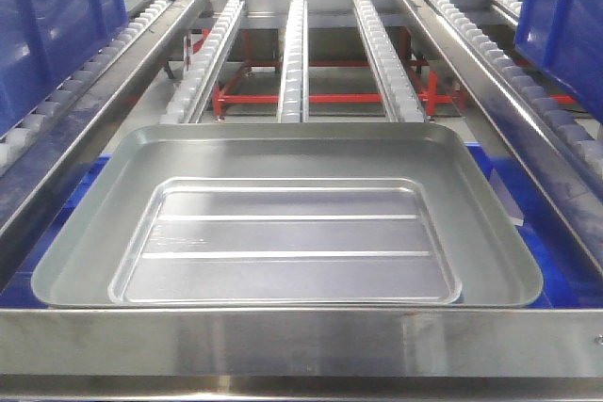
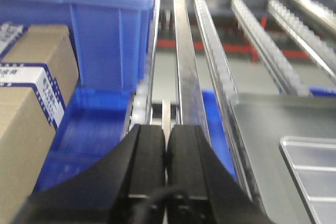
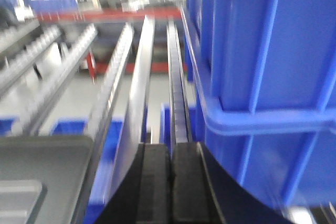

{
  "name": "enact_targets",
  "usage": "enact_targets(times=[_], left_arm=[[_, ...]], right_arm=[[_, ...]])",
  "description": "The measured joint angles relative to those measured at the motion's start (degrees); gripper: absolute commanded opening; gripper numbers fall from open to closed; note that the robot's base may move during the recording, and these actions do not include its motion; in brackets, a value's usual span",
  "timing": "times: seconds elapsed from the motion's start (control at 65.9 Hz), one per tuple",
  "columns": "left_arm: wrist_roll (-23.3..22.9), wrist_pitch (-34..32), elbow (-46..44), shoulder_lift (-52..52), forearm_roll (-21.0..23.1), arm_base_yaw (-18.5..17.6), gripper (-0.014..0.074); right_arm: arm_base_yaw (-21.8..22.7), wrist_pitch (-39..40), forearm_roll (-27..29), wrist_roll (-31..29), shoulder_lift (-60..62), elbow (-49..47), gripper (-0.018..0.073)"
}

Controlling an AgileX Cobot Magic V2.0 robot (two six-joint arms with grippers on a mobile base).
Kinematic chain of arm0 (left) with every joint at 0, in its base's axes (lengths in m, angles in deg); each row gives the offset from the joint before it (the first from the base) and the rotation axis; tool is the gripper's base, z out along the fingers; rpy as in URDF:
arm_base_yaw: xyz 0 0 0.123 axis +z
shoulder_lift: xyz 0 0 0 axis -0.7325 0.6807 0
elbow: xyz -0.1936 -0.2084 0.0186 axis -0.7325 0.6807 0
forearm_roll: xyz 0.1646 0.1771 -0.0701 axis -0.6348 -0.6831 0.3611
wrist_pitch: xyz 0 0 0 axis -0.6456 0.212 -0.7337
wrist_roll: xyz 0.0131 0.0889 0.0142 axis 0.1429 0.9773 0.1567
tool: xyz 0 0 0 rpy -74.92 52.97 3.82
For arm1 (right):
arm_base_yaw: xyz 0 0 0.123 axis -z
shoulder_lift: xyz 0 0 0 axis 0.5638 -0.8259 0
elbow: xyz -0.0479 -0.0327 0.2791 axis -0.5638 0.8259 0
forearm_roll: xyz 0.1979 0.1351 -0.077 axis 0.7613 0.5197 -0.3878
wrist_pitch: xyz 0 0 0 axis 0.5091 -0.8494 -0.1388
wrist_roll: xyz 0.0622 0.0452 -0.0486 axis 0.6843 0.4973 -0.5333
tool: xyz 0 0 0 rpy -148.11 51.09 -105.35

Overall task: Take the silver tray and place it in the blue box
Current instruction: 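Lower both arms toward the silver tray on the roller shelf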

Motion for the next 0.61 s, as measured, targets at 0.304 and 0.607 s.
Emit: enact_targets(times=[0.304,0.607], left_arm=[[0.0,17.7,-17.7,27.9,-0.8,0.0,-0.0009],[0.0,18.8,-21.1,51.4,10.9,0.0,-0.0009]], right_arm=[[0.0,-20.3,2.4,0.0,-30.7,-15.7,0.0053],[0.0,-25.4,4.7,0.0,-51.6,-18.6,0.0053]])
